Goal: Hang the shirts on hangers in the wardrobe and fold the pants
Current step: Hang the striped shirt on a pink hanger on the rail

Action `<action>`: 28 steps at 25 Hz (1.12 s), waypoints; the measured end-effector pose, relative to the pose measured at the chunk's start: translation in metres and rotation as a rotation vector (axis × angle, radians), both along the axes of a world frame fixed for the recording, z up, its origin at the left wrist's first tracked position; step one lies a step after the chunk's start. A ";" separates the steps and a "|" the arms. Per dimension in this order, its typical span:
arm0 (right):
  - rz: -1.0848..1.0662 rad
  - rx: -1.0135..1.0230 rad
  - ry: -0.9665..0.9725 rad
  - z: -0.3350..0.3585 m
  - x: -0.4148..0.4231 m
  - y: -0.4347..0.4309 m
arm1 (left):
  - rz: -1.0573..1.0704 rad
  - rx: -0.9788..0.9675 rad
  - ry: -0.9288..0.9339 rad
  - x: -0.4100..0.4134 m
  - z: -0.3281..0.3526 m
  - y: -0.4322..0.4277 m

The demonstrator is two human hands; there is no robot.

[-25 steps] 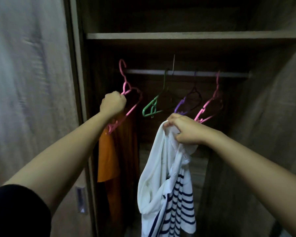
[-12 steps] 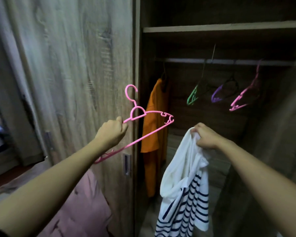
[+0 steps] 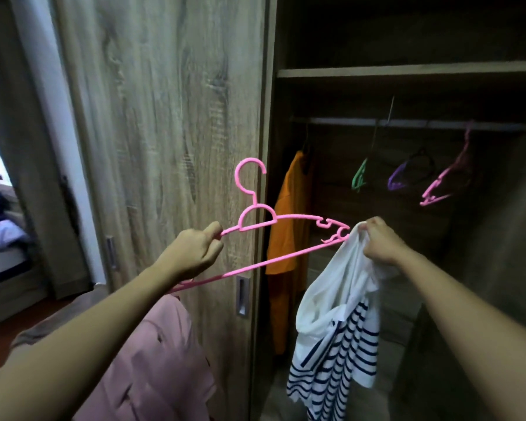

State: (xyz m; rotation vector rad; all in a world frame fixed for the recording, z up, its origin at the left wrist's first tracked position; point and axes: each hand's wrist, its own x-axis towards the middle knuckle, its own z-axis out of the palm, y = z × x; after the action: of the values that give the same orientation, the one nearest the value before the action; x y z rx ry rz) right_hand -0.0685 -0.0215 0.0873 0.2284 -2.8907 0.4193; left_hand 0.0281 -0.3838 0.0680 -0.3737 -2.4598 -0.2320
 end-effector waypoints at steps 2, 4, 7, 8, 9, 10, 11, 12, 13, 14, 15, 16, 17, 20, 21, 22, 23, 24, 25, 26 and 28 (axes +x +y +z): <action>-0.029 0.018 0.002 0.008 0.005 0.013 | -0.039 -0.013 0.020 -0.001 0.002 0.001; 0.019 0.082 0.009 0.015 0.011 0.013 | -0.080 -0.021 0.016 -0.001 0.000 0.008; 0.244 0.153 0.036 0.025 0.025 -0.020 | -0.144 0.006 0.051 -0.005 -0.016 0.041; 0.320 0.150 0.054 0.029 0.030 -0.034 | -0.171 0.026 0.057 -0.007 -0.023 0.057; 0.376 0.147 0.088 0.033 0.034 -0.046 | -0.196 0.041 0.056 -0.009 -0.030 0.073; 0.404 0.160 0.127 0.038 0.039 -0.054 | -0.214 0.076 0.052 -0.008 -0.033 0.087; 0.409 0.202 0.171 0.043 0.043 -0.057 | -0.209 0.138 0.052 -0.008 -0.035 0.095; 0.404 0.275 0.220 0.046 0.045 -0.053 | -0.199 0.215 0.063 -0.010 -0.036 0.098; 0.394 0.356 0.270 0.047 0.045 -0.045 | -0.193 0.296 0.068 -0.011 -0.035 0.098; 0.387 0.410 0.316 0.045 0.046 -0.037 | -0.202 0.358 0.073 -0.010 -0.035 0.100; 0.399 0.415 0.385 0.042 0.046 -0.029 | -0.213 0.392 0.070 -0.008 -0.035 0.103; 0.417 0.400 0.483 0.038 0.046 -0.023 | -0.233 0.410 0.065 -0.005 -0.036 0.108; 0.424 0.388 0.587 0.034 0.046 -0.019 | -0.252 0.411 0.047 -0.002 -0.037 0.114; 0.379 0.371 0.770 0.028 0.044 -0.014 | -0.148 0.277 0.140 0.002 -0.034 0.127; 0.362 0.356 0.784 0.026 0.042 -0.013 | -0.051 0.223 0.284 0.002 -0.036 0.127; 0.353 0.336 0.795 0.025 0.041 -0.012 | 0.009 0.228 0.420 0.002 -0.042 0.130; 0.346 0.311 0.815 0.024 0.038 -0.012 | -0.011 0.251 0.533 0.006 -0.053 0.136; 0.339 0.293 0.834 0.024 0.037 -0.013 | -0.086 0.249 0.613 0.014 -0.072 0.148; 0.342 0.276 0.862 0.025 0.038 -0.016 | -0.153 0.214 0.628 0.023 -0.097 0.161; 0.350 0.251 0.888 0.026 0.039 -0.019 | -0.172 0.182 0.534 0.033 -0.119 0.173; 0.373 0.170 0.923 0.032 0.044 -0.026 | -0.039 0.230 0.139 0.036 -0.154 0.192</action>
State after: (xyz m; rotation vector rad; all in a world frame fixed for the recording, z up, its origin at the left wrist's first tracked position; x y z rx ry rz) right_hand -0.0245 -0.0471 0.1192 0.7623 -1.9629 0.0711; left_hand 0.0642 -0.1921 -0.0856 -0.3271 -2.2610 -0.4840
